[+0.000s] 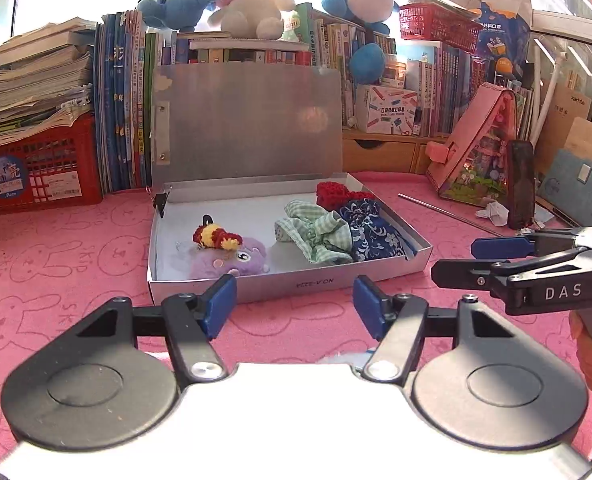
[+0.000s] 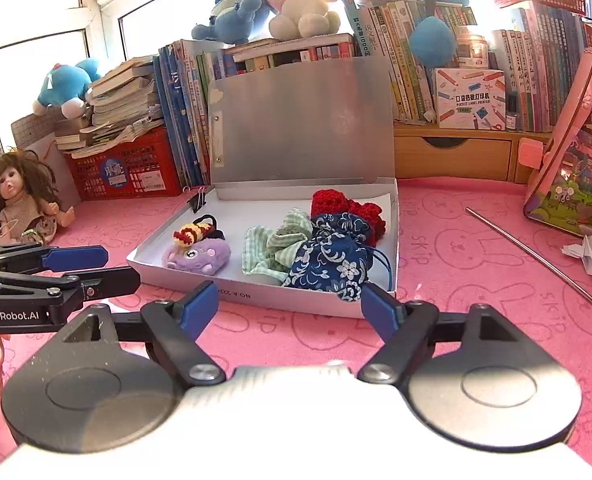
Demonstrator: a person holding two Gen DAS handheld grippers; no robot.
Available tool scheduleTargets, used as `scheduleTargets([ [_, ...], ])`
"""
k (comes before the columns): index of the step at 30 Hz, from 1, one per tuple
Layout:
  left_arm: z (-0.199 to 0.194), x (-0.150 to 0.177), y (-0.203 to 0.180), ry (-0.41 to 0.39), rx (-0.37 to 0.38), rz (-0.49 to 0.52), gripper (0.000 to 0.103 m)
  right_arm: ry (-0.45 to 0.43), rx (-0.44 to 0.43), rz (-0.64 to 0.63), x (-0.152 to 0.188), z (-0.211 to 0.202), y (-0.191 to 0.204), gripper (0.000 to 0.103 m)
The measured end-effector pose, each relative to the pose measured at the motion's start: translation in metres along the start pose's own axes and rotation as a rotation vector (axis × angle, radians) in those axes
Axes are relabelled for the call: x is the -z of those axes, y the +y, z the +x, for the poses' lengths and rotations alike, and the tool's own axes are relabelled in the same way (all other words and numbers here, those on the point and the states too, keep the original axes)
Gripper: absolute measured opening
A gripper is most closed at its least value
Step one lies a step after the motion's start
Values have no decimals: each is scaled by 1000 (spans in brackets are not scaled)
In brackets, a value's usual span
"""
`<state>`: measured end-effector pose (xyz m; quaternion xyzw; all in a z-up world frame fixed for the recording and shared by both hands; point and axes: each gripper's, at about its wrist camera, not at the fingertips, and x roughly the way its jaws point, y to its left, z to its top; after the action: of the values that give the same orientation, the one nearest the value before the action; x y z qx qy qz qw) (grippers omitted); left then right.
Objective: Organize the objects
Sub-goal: 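Open right tool to release pouch in box while left tool releases strip, then move both tools back to the black discs beside the white plush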
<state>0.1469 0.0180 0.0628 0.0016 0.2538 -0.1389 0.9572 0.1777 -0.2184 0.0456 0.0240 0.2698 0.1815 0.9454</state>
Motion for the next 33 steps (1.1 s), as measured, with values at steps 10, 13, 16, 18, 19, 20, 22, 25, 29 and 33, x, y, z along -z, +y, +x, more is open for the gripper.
scheduleTargets([
  [10, -31, 49, -6, 35, -30, 36, 70, 40, -66, -58, 50, -36, 24, 87],
  [13, -33, 61, -1, 62, -57, 15, 70, 48, -68, -98, 65, -43, 33, 87],
  [16, -33, 68, 5, 87, -71, -2, 70, 71, -74, -151, 78, -48, 42, 87],
  [18, -32, 72, 7, 94, -72, -4, 69, 79, -77, -184, 85, -51, 47, 87],
  [19, -32, 73, 8, 96, -74, -3, 69, 83, -82, -194, 87, -52, 50, 87],
  [20, -31, 73, 8, 97, -77, -2, 69, 87, -88, -203, 90, -54, 51, 87],
  [22, -29, 74, 9, 96, -83, -7, 68, 94, -96, -218, 95, -57, 55, 87],
  [25, -27, 73, 11, 95, -94, -22, 61, 105, -97, -225, 101, -58, 58, 87],
  [29, -24, 73, 12, 106, -98, -22, 55, 115, -91, -226, 106, -57, 59, 87],
  [33, -21, 75, 12, 120, -107, -25, 55, 122, -61, -256, 113, -56, 64, 85],
])
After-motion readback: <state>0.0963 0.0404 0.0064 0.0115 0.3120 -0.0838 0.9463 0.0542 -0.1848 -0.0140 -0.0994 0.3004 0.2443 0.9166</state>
